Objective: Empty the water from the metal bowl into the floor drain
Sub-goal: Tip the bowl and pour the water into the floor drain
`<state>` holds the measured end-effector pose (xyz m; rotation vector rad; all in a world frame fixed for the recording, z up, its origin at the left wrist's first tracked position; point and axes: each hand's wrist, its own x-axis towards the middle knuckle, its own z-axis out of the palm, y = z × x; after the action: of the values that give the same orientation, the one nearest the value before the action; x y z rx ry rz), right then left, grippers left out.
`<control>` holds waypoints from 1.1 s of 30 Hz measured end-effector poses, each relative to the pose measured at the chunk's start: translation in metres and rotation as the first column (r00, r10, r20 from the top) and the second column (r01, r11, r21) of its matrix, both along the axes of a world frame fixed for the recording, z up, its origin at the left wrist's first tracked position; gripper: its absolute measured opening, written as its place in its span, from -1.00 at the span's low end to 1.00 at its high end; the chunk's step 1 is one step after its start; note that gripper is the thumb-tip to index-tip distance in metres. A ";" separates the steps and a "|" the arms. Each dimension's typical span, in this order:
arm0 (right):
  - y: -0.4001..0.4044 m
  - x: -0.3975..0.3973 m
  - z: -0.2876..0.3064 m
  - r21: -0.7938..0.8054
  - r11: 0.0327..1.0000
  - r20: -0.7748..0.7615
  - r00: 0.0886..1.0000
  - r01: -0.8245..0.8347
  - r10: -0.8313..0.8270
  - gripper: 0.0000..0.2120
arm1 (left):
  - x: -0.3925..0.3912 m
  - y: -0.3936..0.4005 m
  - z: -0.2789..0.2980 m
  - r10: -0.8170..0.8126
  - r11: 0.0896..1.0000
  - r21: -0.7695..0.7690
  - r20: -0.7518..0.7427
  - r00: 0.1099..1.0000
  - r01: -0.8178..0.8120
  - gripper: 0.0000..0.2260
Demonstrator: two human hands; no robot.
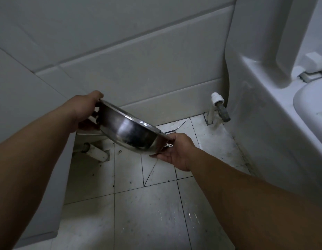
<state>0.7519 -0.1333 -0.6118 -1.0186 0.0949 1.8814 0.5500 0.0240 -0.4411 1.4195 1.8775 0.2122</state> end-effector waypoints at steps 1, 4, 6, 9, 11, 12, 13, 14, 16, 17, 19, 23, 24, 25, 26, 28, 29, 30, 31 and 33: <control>0.001 -0.001 0.000 -0.007 1.000 -0.012 1.000 0.005 -0.005 -0.70 | 0.002 0.001 0.001 -0.005 1.000 -0.001 -0.015 1.000 0.005 -0.61; 0.003 -0.002 0.002 -0.018 0.999 -0.035 0.999 0.037 -0.037 -0.68 | 0.009 0.006 0.002 -0.016 1.000 -0.005 -0.040 0.999 0.016 -0.61; 0.004 -0.002 0.003 -0.024 0.998 -0.052 0.997 0.058 -0.059 -0.67 | 0.013 0.009 0.003 -0.029 1.000 -0.003 -0.054 0.998 0.029 -0.60; 0.004 -0.002 0.004 -0.024 0.997 -0.058 0.995 0.078 -0.080 -0.62 | 0.018 0.013 0.005 -0.041 0.999 -0.001 -0.075 0.996 0.041 -0.59; 0.003 -0.001 0.006 -0.023 0.997 -0.055 0.995 0.077 -0.078 -0.64 | 0.021 0.015 0.006 -0.050 0.999 0.001 -0.090 0.995 0.050 -0.59; 0.002 -0.001 0.008 -0.020 0.997 -0.057 0.996 0.073 -0.074 -0.67 | 0.022 0.016 0.006 -0.054 0.998 0.004 -0.095 0.994 0.055 -0.59; 0.001 -0.001 0.009 -0.018 0.997 -0.060 0.996 0.070 -0.071 -0.69 | 0.024 0.017 0.007 -0.060 0.998 0.006 -0.100 0.993 0.061 -0.58; 0.000 -0.001 0.010 -0.017 0.998 -0.063 0.996 0.067 -0.068 -0.69 | 0.025 0.018 0.008 -0.065 0.998 0.008 -0.105 0.992 0.066 -0.56; 0.000 -0.002 0.012 -0.016 0.998 -0.072 0.996 0.059 -0.060 -0.66 | 0.029 0.020 0.011 -0.076 0.997 0.012 -0.118 0.990 0.078 -0.52; 0.000 -0.002 0.013 -0.016 0.998 -0.079 0.995 0.054 -0.055 -0.65 | 0.030 0.021 0.014 -0.083 0.996 0.016 -0.125 0.989 0.085 -0.51; -0.001 -0.003 0.014 -0.020 0.999 -0.096 0.995 0.039 -0.041 -0.63 | 0.034 0.021 0.018 -0.097 0.995 0.024 -0.142 0.985 0.102 -0.50; -0.004 -0.003 0.014 -0.009 1.000 -0.089 0.996 -0.017 0.016 -0.61 | 0.043 0.020 0.025 -0.130 0.988 0.055 -0.178 0.975 0.142 -0.52; -0.005 -0.003 0.013 0.001 0.999 -0.068 0.997 -0.040 0.040 -0.60 | 0.045 0.019 0.026 -0.141 0.986 0.065 -0.185 0.972 0.156 -0.52; -0.007 -0.003 0.012 0.013 0.998 -0.043 0.997 -0.067 0.068 -0.59 | 0.046 0.018 0.028 -0.153 0.983 0.074 -0.191 0.970 0.170 -0.51; -0.008 -0.003 0.012 0.022 0.996 -0.018 0.996 -0.090 0.091 -0.60 | 0.048 0.017 0.028 -0.163 0.980 0.085 -0.196 0.967 0.182 -0.51; -0.010 -0.003 0.012 0.018 0.994 0.023 0.994 -0.111 0.110 -0.61 | 0.050 0.014 0.028 -0.181 0.972 0.107 -0.209 0.961 0.207 -0.51; -0.011 -0.003 0.013 0.007 0.993 0.033 0.992 -0.119 0.119 -0.61 | 0.050 0.012 0.027 -0.192 0.968 0.119 -0.218 0.957 0.221 -0.50; -0.012 -0.003 0.013 -0.004 0.992 0.035 0.992 -0.122 0.122 -0.62 | 0.051 0.010 0.027 -0.201 0.963 0.130 -0.225 0.953 0.234 -0.50; -0.013 -0.003 0.014 -0.014 0.993 0.021 0.993 -0.113 0.113 -0.63 | 0.051 0.008 0.026 -0.209 0.960 0.139 -0.230 0.951 0.244 -0.49; -0.016 -0.001 0.013 -0.007 0.996 -0.023 0.996 -0.084 0.084 -0.66 | 0.052 0.001 0.026 -0.223 0.953 0.154 -0.235 0.946 0.262 -0.50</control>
<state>0.7507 -0.1491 -0.5990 -1.0208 0.0738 1.9705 0.6020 0.0254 -0.4153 1.8507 1.8676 0.1152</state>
